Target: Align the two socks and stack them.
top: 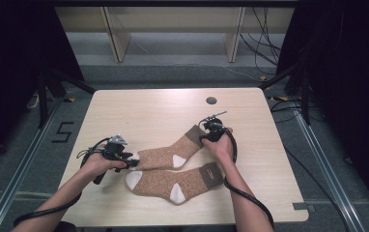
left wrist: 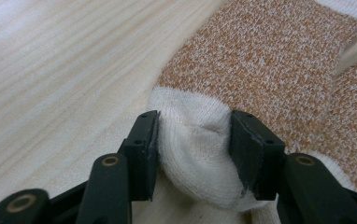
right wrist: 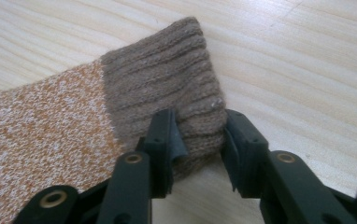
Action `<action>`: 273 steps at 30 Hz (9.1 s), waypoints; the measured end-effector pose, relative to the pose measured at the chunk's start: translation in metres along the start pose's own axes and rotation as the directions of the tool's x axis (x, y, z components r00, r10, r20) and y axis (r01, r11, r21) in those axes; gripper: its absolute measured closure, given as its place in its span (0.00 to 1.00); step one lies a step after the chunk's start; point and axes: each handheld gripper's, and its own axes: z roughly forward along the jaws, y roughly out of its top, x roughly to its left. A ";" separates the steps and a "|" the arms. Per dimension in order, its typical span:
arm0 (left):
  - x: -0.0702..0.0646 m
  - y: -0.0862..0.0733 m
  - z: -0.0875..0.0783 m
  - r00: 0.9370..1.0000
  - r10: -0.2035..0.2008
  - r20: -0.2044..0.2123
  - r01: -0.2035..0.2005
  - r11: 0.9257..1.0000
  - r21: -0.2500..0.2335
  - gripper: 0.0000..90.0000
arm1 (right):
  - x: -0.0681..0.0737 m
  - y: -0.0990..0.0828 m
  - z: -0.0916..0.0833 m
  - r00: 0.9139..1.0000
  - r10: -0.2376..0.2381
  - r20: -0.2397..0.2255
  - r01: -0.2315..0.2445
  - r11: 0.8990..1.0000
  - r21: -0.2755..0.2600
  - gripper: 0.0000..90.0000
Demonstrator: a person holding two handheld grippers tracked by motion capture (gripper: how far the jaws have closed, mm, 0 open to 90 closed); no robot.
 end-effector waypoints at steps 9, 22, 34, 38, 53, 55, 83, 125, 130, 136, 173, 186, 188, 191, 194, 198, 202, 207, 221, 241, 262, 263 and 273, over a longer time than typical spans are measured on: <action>-0.001 0.001 0.000 1.000 -0.002 -0.027 0.001 1.000 -0.031 0.74 | 0.001 0.000 0.000 1.000 0.013 -0.009 -0.013 1.000 0.001 0.83; -0.003 0.005 -0.004 0.999 -0.027 -0.026 0.025 0.999 -0.041 0.84 | -0.001 -0.001 -0.004 1.000 0.018 0.000 -0.018 1.000 0.008 0.84; -0.004 0.010 -0.010 0.999 -0.031 -0.026 0.029 0.997 -0.074 0.86 | -0.002 -0.004 -0.009 0.999 0.026 -0.021 -0.026 1.000 -0.008 0.84; -0.006 0.015 -0.015 1.000 -0.024 -0.018 0.022 0.996 -0.091 0.86 | -0.004 -0.004 -0.015 1.000 0.014 0.006 -0.014 1.000 -0.027 0.85; -0.010 0.026 -0.026 0.999 -0.029 -0.020 0.026 0.990 -0.140 0.87 | -0.004 -0.006 -0.040 0.998 0.035 -0.049 -0.039 0.997 -0.067 0.85; -0.010 0.027 -0.027 0.999 -0.032 -0.020 0.029 0.989 -0.142 0.87 | -0.004 -0.007 -0.044 0.999 0.027 -0.046 -0.030 0.997 -0.071 0.85; -0.023 0.033 -0.047 1.000 0.003 -0.015 -0.006 0.985 -0.174 0.87 | 0.001 -0.022 -0.078 1.000 0.006 -0.019 -0.009 0.990 -0.142 0.84; -0.043 0.022 -0.068 0.997 0.073 -0.002 -0.072 0.983 -0.170 0.86 | 0.020 -0.053 -0.118 0.999 -0.025 -0.039 0.018 0.986 -0.164 0.84; -0.045 0.018 -0.067 0.998 0.064 0.005 -0.062 0.983 -0.174 0.86 | 0.021 -0.056 -0.120 0.997 -0.060 -0.057 0.050 0.985 -0.166 0.84; -0.046 0.016 -0.068 0.996 0.088 0.008 -0.086 0.984 -0.158 0.86 | 0.024 -0.063 -0.125 0.998 -0.038 -0.048 0.030 0.989 -0.143 0.84; -0.056 -0.008 -0.061 0.994 0.107 0.035 -0.102 0.989 -0.106 0.86 | 0.039 -0.110 -0.134 0.996 -0.069 -0.064 0.062 0.991 -0.117 0.83; -0.056 -0.014 -0.048 0.993 0.113 0.040 -0.110 0.992 -0.068 0.86 | 0.040 -0.126 -0.122 0.997 -0.045 -0.063 0.040 0.996 -0.074 0.82; -0.056 -0.015 -0.047 0.993 0.109 0.043 -0.106 0.992 -0.065 0.86 | 0.039 -0.126 -0.122 0.997 -0.046 -0.062 0.042 0.997 -0.062 0.82; -0.056 -0.017 -0.044 0.993 0.106 0.043 -0.104 0.993 -0.054 0.85 | 0.039 -0.128 -0.121 0.997 -0.046 -0.055 0.044 0.998 -0.044 0.81; -0.055 -0.020 -0.041 0.993 0.112 0.046 -0.110 0.993 -0.039 0.85 | 0.040 -0.130 -0.119 0.998 -0.018 -0.065 0.015 0.999 -0.035 0.80; -0.054 -0.022 -0.039 0.994 0.105 0.043 -0.103 0.994 -0.037 0.85 | 0.040 -0.131 -0.118 0.998 -0.014 -0.060 0.012 1.000 -0.024 0.77; -0.055 -0.023 -0.038 0.993 0.108 0.045 -0.107 0.994 -0.030 0.83 | 0.037 -0.133 -0.119 0.999 -0.010 -0.049 0.009 1.000 -0.022 0.72; -0.057 -0.022 -0.043 0.994 0.103 0.027 -0.102 0.993 -0.061 0.73 | 0.031 -0.130 -0.128 0.999 0.013 -0.037 -0.015 0.998 -0.061 0.63; -0.052 -0.019 -0.048 0.998 0.055 -0.013 -0.056 0.994 -0.093 0.74 | 0.023 -0.108 -0.121 0.998 0.020 -0.056 -0.023 0.997 -0.067 0.74; -0.050 -0.031 -0.026 0.996 0.077 -0.042 -0.079 0.996 -0.043 0.80 | 0.018 -0.117 -0.102 0.998 0.038 -0.052 -0.039 0.999 -0.003 0.95; -0.075 -0.031 -0.027 0.997 0.081 0.005 -0.081 0.992 -0.101 0.75 | 0.018 -0.117 -0.104 0.998 0.040 -0.047 -0.041 0.999 -0.009 0.90; -0.075 -0.030 -0.029 0.997 0.080 0.008 -0.078 0.988 -0.130 0.71 | 0.019 -0.117 -0.105 0.998 0.050 -0.046 -0.051 0.999 -0.014 0.88; -0.055 -0.028 -0.062 0.994 -0.053 -0.099 0.026 0.966 -0.256 0.35 | 0.007 -0.114 -0.129 0.995 0.091 -0.040 -0.096 0.983 -0.154 0.64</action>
